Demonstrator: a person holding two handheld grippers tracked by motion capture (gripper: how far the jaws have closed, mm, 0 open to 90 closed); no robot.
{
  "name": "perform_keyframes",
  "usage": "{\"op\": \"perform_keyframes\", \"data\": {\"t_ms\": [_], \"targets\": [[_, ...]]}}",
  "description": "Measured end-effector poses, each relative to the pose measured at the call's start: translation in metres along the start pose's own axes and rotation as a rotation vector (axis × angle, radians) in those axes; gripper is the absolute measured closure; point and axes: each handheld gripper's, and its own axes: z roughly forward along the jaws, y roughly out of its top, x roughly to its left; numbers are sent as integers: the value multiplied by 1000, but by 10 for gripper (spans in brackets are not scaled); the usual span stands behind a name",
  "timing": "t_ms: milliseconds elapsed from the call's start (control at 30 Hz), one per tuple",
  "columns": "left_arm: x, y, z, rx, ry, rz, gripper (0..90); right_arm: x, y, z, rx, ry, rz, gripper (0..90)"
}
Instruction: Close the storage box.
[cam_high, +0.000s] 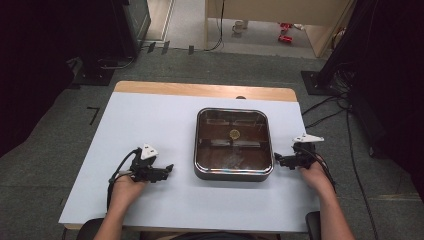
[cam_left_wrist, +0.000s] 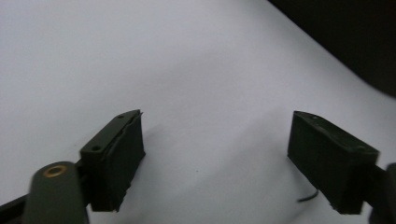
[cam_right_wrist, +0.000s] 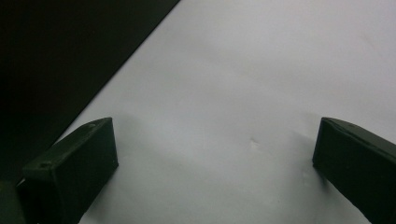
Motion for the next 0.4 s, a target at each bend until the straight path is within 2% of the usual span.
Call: {"op": "perform_keyframes", "data": {"t_ms": [400], "targets": [[1, 0, 0, -1, -2, -5, 169, 0, 0, 0, 1, 0, 0, 0]]}}
